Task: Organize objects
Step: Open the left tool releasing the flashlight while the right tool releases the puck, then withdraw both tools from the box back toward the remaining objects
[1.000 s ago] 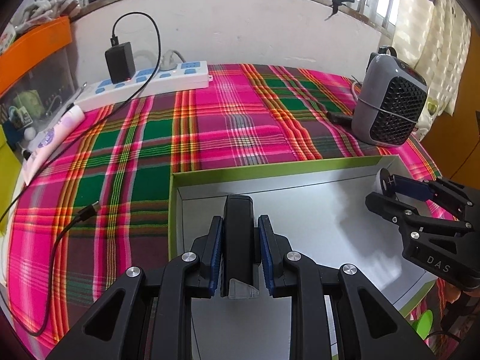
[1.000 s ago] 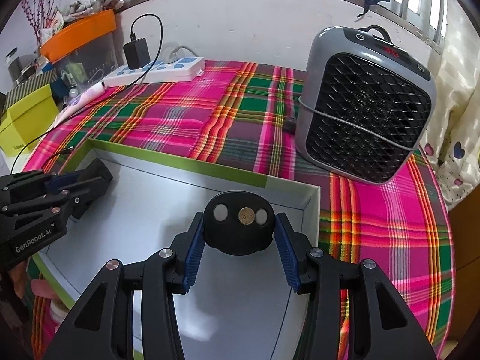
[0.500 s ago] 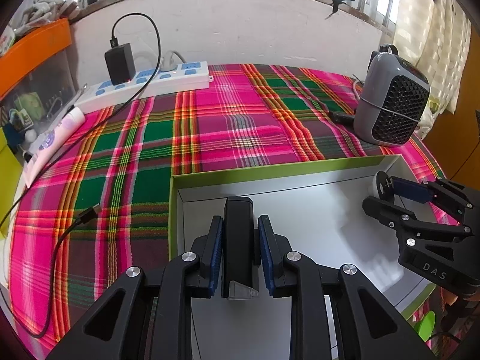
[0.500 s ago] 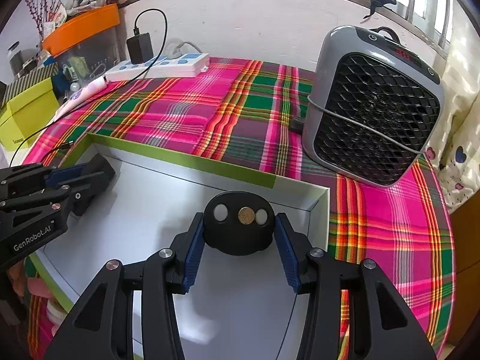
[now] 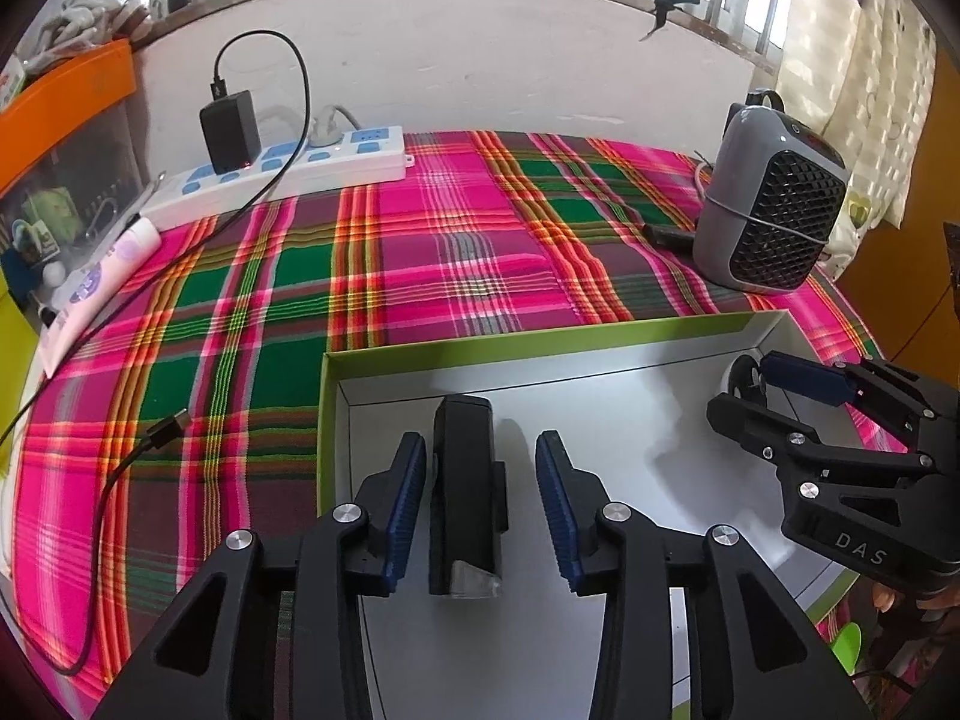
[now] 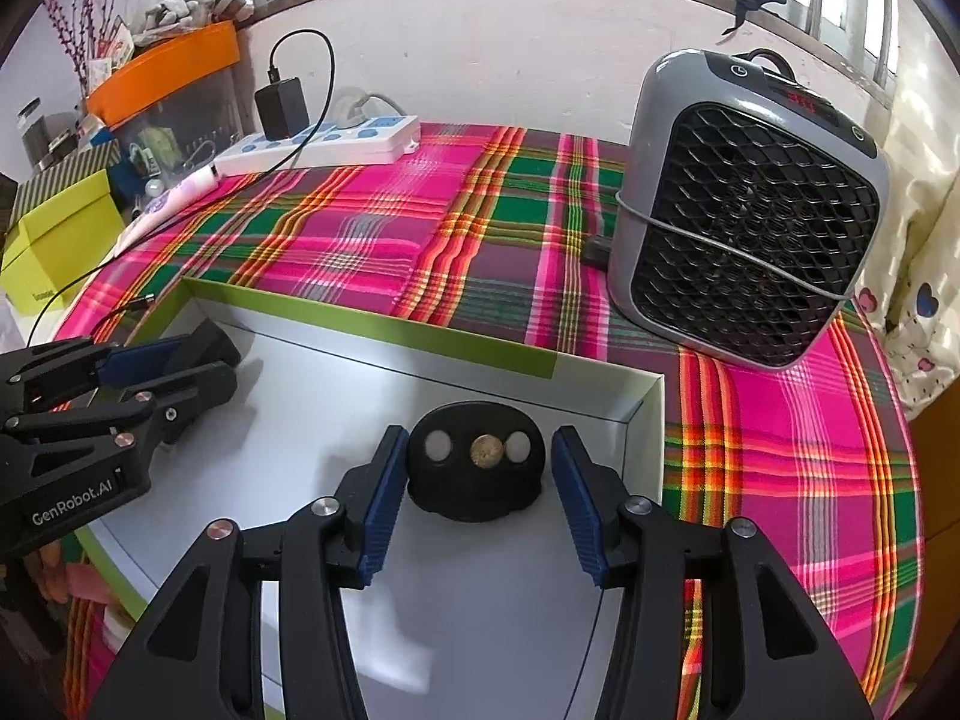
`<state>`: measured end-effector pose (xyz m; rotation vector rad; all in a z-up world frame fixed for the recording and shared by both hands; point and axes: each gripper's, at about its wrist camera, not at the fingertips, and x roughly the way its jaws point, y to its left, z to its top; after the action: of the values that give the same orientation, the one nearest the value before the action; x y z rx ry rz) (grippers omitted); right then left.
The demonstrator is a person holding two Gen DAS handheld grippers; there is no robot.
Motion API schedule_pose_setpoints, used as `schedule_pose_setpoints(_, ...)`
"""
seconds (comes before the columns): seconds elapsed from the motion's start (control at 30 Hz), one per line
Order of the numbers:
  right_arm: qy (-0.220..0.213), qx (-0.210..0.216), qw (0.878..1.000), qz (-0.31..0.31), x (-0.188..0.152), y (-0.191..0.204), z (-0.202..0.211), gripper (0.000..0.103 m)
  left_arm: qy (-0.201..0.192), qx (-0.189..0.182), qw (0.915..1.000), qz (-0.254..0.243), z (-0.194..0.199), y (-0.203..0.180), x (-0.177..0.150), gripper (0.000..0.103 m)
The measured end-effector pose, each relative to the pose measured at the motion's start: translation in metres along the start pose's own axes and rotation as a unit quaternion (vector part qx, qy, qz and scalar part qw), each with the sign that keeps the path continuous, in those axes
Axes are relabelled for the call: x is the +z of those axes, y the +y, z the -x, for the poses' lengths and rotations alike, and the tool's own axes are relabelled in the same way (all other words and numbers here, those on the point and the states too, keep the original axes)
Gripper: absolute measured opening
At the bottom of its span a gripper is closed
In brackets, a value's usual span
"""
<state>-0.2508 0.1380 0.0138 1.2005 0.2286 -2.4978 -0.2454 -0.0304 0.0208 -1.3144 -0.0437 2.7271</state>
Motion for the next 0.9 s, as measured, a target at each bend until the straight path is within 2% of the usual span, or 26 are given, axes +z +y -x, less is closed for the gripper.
schedule_pose_setpoints(0.2,-0.004,0.002,1.000,-0.015,-0.001,-0.003,0.005,0.056,-0.007,0.003,1.0000,0.002,0.007,0.001,-0.002,0.046)
schedule_pose_setpoints(0.9,-0.041,0.009,0.999,-0.031,-0.025,0.010,0.055,0.056,-0.042,0.003,0.9991,0.005,0.061,-0.004,-0.030,0.046)
